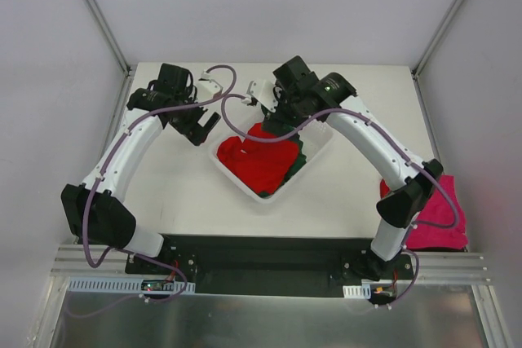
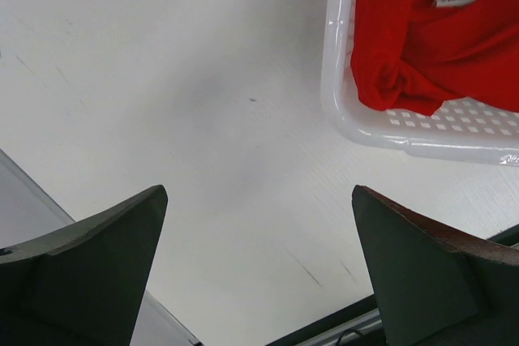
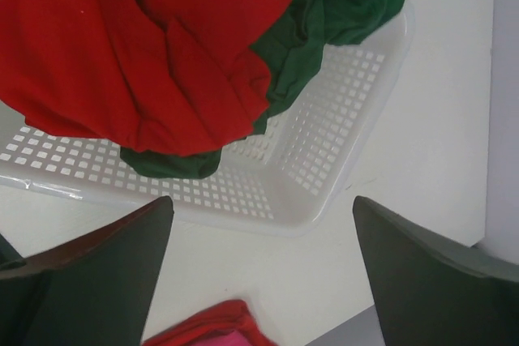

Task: Fold and stack the t-shirts
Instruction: Grab crumpled tshirt from bin with the left arm

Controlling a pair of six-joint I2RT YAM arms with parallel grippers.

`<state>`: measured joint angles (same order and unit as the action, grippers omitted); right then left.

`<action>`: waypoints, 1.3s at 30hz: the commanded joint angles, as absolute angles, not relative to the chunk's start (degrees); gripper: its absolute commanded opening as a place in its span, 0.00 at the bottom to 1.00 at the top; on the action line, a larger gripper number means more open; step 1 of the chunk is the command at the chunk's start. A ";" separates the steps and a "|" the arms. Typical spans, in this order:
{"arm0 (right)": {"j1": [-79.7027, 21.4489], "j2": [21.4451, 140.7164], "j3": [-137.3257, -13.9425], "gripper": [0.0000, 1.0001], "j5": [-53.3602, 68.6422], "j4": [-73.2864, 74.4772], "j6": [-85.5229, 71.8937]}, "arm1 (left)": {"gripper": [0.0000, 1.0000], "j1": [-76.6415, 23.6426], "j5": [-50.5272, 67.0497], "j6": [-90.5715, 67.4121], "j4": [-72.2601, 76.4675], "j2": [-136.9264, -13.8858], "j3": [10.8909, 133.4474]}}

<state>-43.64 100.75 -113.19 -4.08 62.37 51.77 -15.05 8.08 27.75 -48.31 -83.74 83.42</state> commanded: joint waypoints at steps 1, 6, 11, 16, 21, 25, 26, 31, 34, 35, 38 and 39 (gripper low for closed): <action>-45.44 102.57 -118.74 0.96 -5.45 60.30 50.10 | 0.99 -14.77 4.74 28.39 -48.87 -78.76 80.25; -46.14 102.13 -114.97 0.96 -7.29 60.21 50.27 | 0.99 -14.68 3.96 28.91 -49.04 -77.35 78.66; -45.27 98.62 -107.33 0.96 -12.56 58.37 51.24 | 0.99 -14.59 5.27 29.00 -49.04 -76.55 77.35; -42.45 95.63 -103.89 0.96 -15.02 58.01 50.19 | 0.99 -14.85 8.08 28.74 -49.39 -77.51 74.10; -40.61 91.16 -98.72 0.96 -16.43 58.18 50.89 | 0.99 -16.52 8.87 28.22 -49.83 -82.78 76.02; -39.81 87.46 -94.75 0.96 -17.31 58.62 52.38 | 0.99 -17.84 11.33 26.46 -49.92 -87.18 82.43; -39.64 86.67 -94.22 0.96 -17.31 58.88 52.82 | 0.98 -18.19 11.86 26.63 -49.83 -88.32 83.49; -39.20 82.28 -91.86 0.96 -17.14 60.91 52.92 | 0.98 -21.53 11.32 25.84 -50.45 -96.23 93.86; -39.20 80.69 -90.18 0.96 -17.05 60.64 53.00 | 0.98 -22.50 13.18 26.28 -50.36 -98.34 95.18; -39.29 79.90 -89.65 0.96 -16.96 60.73 53.00 | 0.98 -22.50 13.71 26.28 -50.36 -99.31 95.27; -39.20 78.14 -89.56 0.96 -17.31 61.17 53.35 | 0.97 -22.59 14.94 25.93 -50.36 -102.74 96.06; -39.20 77.79 -89.56 0.96 -17.14 61.43 53.44 | 0.97 -22.59 14.94 25.67 -50.36 -104.31 97.02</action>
